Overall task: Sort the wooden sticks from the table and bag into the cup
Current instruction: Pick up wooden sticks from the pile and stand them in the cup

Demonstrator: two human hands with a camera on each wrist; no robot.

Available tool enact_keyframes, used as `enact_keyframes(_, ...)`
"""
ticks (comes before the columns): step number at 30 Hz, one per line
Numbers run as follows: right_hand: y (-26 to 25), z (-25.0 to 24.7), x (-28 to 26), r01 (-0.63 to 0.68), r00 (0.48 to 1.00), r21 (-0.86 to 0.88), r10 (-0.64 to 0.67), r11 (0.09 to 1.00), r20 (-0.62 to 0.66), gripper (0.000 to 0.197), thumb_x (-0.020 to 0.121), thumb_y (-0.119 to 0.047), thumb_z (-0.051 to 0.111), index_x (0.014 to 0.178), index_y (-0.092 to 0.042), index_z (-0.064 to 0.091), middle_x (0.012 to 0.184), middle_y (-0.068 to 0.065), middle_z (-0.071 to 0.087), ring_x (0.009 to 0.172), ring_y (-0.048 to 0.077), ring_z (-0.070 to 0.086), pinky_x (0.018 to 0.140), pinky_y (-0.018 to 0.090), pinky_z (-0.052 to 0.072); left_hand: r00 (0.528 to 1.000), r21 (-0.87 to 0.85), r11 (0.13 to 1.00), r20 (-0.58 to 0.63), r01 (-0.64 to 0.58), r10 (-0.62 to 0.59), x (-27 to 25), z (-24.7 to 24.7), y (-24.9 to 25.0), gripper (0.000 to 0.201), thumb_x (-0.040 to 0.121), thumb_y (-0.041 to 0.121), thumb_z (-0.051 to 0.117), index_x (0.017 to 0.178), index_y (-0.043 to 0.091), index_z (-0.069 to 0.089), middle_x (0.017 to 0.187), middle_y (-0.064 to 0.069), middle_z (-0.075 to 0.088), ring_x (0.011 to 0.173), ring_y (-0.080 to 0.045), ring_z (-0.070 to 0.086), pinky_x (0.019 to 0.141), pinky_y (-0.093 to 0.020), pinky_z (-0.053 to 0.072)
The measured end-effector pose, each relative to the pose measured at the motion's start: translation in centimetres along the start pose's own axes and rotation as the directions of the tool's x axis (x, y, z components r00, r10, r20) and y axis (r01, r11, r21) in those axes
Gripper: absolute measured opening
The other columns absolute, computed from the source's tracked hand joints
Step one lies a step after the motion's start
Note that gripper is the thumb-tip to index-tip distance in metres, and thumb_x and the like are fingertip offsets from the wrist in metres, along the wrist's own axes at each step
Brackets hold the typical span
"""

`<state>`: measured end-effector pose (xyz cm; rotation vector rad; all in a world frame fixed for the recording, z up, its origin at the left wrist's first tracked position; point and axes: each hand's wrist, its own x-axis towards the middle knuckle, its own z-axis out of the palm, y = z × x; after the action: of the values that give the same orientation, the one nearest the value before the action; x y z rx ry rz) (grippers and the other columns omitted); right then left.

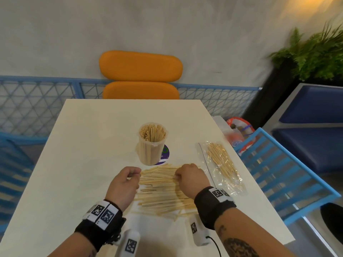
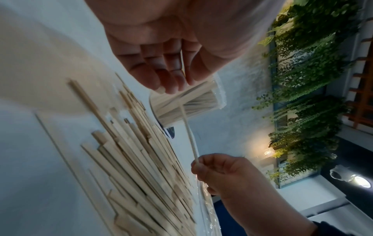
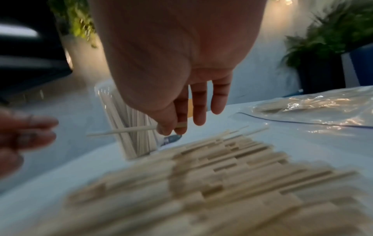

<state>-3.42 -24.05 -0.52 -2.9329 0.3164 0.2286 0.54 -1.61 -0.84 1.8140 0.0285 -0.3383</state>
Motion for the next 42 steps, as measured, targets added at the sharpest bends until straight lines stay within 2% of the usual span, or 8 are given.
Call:
enact_keyframes(5, -0.3, -2.3, -2.2, -0.046, 0.997, 0.554, 0.073, 0.831, -0.026, 0.015, 0.093, -0.025, 0.067, 0.102, -0.019, 0.076, 0.093, -0.01, 0.07, 0.082, 0.001, 0.061, 0.069, 0.006, 0.042, 0.993, -0.142, 0.989, 0.117, 0.044, -0.028, -1.0, 2.4, 1.7, 0.015, 0.102, 0.018, 0.051, 0.102, 0.02, 0.066, 0.099, -0.003, 0.072, 0.074, -0.019, 0.066, 0.08, -0.045, 0.059)
enact_keyframes(11, -1.8, -1.2, -5.2, -0.027, 1.0, 0.61, 0.013, 0.792, 0.026, 0.004, 0.089, -0.026, 0.071, 0.09, -0.028, 0.075, 0.076, -0.017, 0.066, 0.067, -0.012, 0.056, 0.064, 0.007, 0.041, 0.958, -0.406, 0.885, 0.256, 0.227, -0.128, -1.8, 6.1, 2.1, 0.036, 0.108, 0.029, 0.038, 0.094, 0.013, 0.067, 0.102, -0.002, 0.076, 0.091, -0.024, 0.068, 0.082, -0.04, 0.057)
enact_keyframes(15, -0.1, 0.6, -6.0, -0.078, 0.996, 0.293, 0.059, 0.953, 0.072, 0.032, 0.086, -0.034, 0.072, 0.118, -0.031, 0.07, 0.118, -0.01, 0.065, 0.109, 0.011, 0.056, 0.096, 0.03, 0.046, 0.96, -0.516, 0.81, 0.183, 0.278, -0.213, -1.3, 5.7, 1.1, 0.028, 0.109, 0.018, 0.034, 0.095, 0.008, 0.056, 0.081, -0.01, 0.063, 0.076, -0.027, 0.064, 0.086, -0.047, 0.052)
enact_keyframes(19, 0.6, 2.0, -6.3, 0.059, 0.991, 0.048, -0.064, 0.997, 0.119, 0.045, 0.086, -0.035, 0.071, 0.13, -0.034, 0.059, 0.137, -0.009, 0.052, 0.123, 0.02, 0.043, 0.101, 0.041, 0.042, 0.95, -0.536, 0.787, 0.111, 0.306, -0.294, -0.7, 4.3, -0.2, 0.026, 0.105, 0.005, 0.032, 0.098, 0.01, 0.057, 0.071, -0.006, 0.048, 0.054, -0.017, 0.042, 0.058, -0.033, 0.045)
enact_keyframes(26, -1.6, 2.9, -4.2, 0.112, 0.993, -0.098, -0.107, 0.989, 0.057, 0.015, 0.094, -0.027, 0.055, 0.097, -0.026, 0.07, 0.112, -0.002, 0.059, 0.111, 0.024, 0.046, 0.078, 0.033, 0.032, 0.947, -0.542, 0.785, 0.072, 0.302, -0.314, -0.7, 1.5, -1.7, 0.025, 0.103, 0.007, 0.037, 0.1, 0.011, 0.061, 0.07, -0.002, 0.049, 0.046, -0.012, 0.031, 0.049, -0.028, 0.03)
enact_keyframes(33, -1.9, 2.3, -3.6, 0.087, 0.996, -0.152, -0.081, 0.984, 0.044, 0.025, 0.098, -0.029, 0.049, 0.109, -0.028, 0.071, 0.111, -0.002, 0.061, 0.111, 0.023, 0.049, 0.083, 0.034, 0.037, 0.95, -0.569, 0.775, 0.036, 0.276, -0.312, -0.7, -0.6, -1.9, 0.025, 0.105, 0.012, 0.038, 0.098, 0.011, 0.062, 0.071, -0.002, 0.051, 0.047, -0.013, 0.032, 0.052, -0.028, 0.03)
enact_keyframes(37, -1.7, 0.9, -3.8, -0.022, 0.999, 0.022, 0.021, 1.0, 0.03, 0.022, 0.1, -0.032, 0.048, 0.096, -0.025, 0.069, 0.101, 0.0, 0.061, 0.1, 0.022, 0.054, 0.088, 0.036, 0.048, 0.951, -0.586, 0.761, 0.053, 0.277, -0.305, -0.7, -0.9, -1.6, 0.024, 0.105, 0.013, 0.038, 0.101, 0.009, 0.062, 0.07, -0.004, 0.053, 0.05, -0.015, 0.037, 0.053, -0.029, 0.035)
enact_keyframes(42, -2.2, -1.4, -4.5, -0.121, 0.99, 0.506, 0.14, 0.854, -0.001, 0.031, 0.096, -0.028, 0.062, 0.066, -0.02, 0.057, 0.061, -0.01, 0.05, 0.056, 0.003, 0.044, 0.053, 0.015, 0.032, 0.938, -0.578, 0.741, 0.255, 0.342, -0.234, -1.2, 1.9, -0.6, 0.026, 0.107, 0.019, 0.041, 0.112, 0.007, 0.064, 0.098, -0.01, 0.073, 0.083, -0.025, 0.067, 0.079, -0.041, 0.054)
